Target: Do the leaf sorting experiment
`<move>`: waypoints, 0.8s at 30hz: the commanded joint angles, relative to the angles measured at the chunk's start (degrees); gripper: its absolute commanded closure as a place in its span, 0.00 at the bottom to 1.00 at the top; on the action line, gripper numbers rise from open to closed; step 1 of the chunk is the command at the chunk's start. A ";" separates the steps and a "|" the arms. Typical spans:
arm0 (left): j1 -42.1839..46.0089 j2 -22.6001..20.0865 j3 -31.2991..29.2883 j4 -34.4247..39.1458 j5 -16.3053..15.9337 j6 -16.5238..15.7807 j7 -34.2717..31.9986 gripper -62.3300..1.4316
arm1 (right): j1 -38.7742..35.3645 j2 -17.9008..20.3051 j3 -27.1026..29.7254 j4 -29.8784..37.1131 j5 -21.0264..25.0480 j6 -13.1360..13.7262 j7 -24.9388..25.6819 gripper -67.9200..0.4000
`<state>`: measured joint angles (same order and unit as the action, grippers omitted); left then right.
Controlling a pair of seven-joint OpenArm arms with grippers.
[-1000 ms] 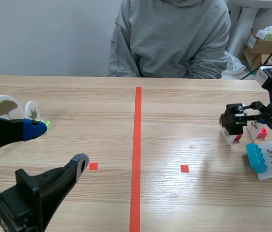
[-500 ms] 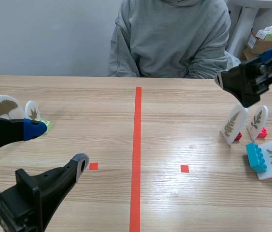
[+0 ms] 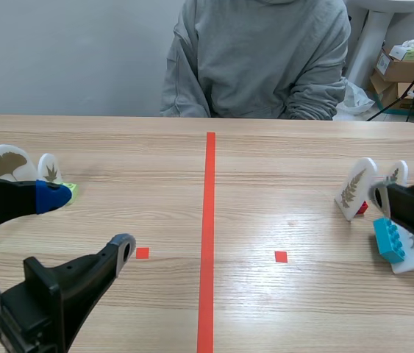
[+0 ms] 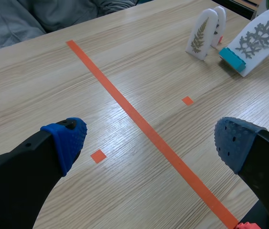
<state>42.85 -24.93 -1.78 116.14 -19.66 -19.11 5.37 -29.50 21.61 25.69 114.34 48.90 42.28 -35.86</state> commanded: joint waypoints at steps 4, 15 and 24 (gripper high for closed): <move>-0.17 0.26 0.07 1.31 -0.81 0.07 -1.03 0.08 | -1.38 0.63 0.87 -0.66 -3.87 0.44 1.36 0.02; -0.17 0.09 0.07 1.31 -4.81 0.04 -0.98 0.08 | -1.75 0.63 0.87 -0.66 -9.70 0.44 8.17 0.09; -0.17 0.11 0.07 1.31 -4.81 0.04 -0.98 0.08 | -1.75 0.61 0.87 -0.66 -9.73 0.44 7.89 0.09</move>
<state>42.85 -24.93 -1.78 116.14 -24.08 -19.11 5.37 -31.94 21.61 26.24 113.62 38.76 42.28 -28.34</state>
